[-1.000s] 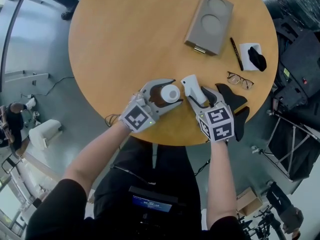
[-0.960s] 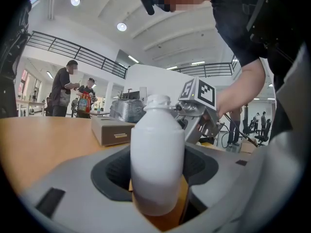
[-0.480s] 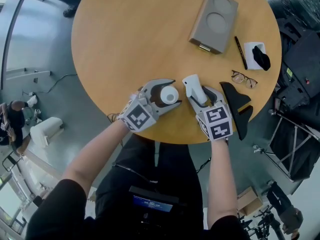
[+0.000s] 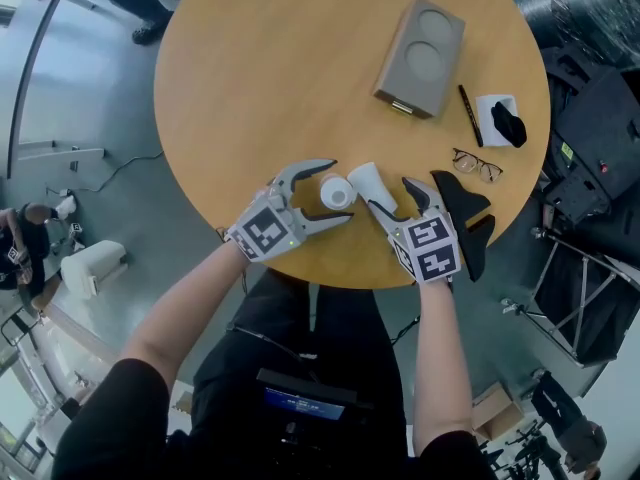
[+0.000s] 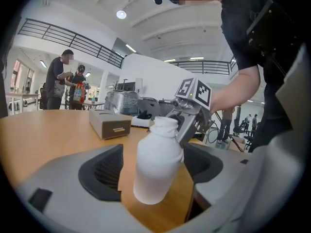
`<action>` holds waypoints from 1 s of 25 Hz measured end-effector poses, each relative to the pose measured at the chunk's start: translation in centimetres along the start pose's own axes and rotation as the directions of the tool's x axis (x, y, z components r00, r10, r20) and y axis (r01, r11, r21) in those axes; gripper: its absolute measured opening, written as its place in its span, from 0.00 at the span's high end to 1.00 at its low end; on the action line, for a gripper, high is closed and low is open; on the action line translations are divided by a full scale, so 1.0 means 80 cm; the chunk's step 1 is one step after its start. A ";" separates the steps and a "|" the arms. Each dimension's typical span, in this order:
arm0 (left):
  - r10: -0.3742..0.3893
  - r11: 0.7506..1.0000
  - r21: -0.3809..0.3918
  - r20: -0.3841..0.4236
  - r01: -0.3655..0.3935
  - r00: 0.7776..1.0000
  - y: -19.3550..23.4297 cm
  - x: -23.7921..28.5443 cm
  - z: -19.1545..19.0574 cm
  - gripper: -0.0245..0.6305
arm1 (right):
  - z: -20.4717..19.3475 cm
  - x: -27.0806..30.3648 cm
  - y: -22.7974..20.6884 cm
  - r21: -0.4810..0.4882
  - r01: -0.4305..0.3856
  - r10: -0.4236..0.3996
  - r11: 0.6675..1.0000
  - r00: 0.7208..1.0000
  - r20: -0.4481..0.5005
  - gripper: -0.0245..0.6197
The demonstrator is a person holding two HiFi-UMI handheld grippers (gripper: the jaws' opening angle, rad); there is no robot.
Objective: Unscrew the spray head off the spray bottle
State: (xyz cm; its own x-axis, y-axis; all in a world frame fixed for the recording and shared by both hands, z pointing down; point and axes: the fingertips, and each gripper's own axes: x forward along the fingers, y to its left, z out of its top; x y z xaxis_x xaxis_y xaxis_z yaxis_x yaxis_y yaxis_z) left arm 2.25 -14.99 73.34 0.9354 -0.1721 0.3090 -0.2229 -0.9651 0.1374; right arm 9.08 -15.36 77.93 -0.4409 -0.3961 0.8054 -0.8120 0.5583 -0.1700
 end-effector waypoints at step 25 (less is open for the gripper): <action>0.179 0.975 -0.150 0.103 -0.163 0.978 -0.137 -0.191 0.293 0.45 | 0.203 -0.372 0.188 -0.210 -0.248 0.325 0.946 0.709 0.626 0.65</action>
State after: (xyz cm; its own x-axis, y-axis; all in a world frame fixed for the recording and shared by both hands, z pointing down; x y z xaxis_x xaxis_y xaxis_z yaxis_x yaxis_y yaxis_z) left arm -3.15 -6.43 45.10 0.9036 -0.3615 0.2298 -0.4107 -0.8835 0.2252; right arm 3.73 -7.03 42.19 -0.8158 -0.5557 0.1604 -0.5783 0.7793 -0.2414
